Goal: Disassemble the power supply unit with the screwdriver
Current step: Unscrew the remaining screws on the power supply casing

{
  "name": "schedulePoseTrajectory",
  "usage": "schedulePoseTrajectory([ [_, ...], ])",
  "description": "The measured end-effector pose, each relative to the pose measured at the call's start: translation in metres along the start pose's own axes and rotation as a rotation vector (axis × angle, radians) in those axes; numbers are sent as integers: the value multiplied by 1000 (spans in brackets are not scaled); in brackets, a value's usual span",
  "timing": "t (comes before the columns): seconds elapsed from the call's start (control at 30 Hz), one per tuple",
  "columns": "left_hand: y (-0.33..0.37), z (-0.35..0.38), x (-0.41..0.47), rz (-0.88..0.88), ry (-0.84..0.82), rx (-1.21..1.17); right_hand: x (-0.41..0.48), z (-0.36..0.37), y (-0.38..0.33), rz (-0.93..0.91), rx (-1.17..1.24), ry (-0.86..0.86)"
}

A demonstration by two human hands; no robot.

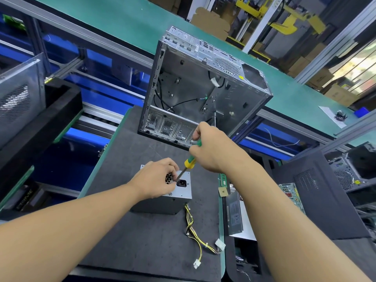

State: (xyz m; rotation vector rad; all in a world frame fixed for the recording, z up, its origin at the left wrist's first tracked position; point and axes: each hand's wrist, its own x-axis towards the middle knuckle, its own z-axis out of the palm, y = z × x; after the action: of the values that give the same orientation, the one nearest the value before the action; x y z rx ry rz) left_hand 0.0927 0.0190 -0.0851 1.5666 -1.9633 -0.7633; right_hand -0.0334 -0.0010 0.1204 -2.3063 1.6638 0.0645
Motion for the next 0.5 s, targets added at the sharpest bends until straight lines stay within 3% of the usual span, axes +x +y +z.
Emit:
schedulePoseTrajectory([
  [0.13, 2, 1, -1, 9, 9, 16, -2, -4, 2, -11, 4, 8],
  [0.33, 3, -2, -2, -110, 100, -110, -7, -11, 10, 4, 33, 63],
  [0.5, 8, 0, -2, -105, 134, -53, -13, -7, 17, 45, 50, 107],
])
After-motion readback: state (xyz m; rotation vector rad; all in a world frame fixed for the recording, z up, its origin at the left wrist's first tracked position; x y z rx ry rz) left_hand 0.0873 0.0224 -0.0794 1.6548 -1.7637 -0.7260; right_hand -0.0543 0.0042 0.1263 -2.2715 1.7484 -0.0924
